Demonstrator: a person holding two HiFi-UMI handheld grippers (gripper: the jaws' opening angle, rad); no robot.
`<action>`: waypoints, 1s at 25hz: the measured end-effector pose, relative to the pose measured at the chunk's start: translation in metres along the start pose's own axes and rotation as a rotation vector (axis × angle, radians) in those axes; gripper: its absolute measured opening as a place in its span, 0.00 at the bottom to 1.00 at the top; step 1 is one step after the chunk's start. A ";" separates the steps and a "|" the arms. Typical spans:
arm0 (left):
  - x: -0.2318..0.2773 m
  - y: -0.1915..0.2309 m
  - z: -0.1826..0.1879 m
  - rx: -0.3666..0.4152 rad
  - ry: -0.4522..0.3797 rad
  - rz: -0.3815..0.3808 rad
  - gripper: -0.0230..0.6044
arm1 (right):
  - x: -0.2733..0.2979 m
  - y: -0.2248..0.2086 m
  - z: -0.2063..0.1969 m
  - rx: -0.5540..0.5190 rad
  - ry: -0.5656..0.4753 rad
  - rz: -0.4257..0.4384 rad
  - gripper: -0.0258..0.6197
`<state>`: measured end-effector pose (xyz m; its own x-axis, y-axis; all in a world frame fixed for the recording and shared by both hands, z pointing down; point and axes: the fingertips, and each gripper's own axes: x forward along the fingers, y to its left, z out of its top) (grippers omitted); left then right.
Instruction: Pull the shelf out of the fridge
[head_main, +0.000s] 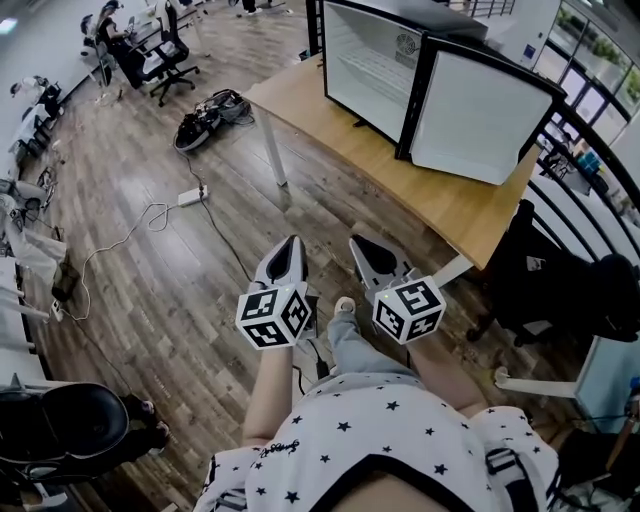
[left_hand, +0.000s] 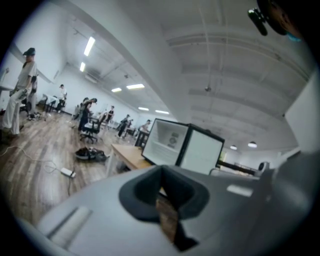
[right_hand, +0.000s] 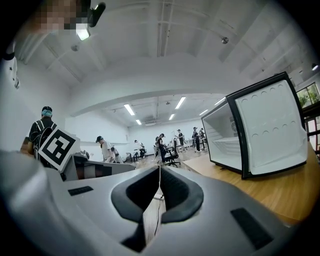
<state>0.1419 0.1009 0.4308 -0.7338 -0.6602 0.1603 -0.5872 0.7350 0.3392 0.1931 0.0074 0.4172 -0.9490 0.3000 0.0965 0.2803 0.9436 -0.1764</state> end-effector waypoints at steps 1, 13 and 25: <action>0.005 0.004 0.002 -0.001 0.000 0.001 0.05 | 0.007 -0.002 0.001 0.001 -0.002 0.006 0.07; 0.093 0.042 0.031 -0.021 0.020 -0.018 0.05 | 0.093 -0.046 0.029 -0.025 -0.005 0.007 0.07; 0.189 0.063 0.066 -0.033 0.025 -0.029 0.05 | 0.168 -0.117 0.059 -0.026 -0.006 -0.002 0.07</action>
<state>-0.0562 0.0322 0.4214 -0.7076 -0.6851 0.1729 -0.5961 0.7102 0.3747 -0.0078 -0.0611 0.3959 -0.9503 0.2976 0.0912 0.2822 0.9474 -0.1511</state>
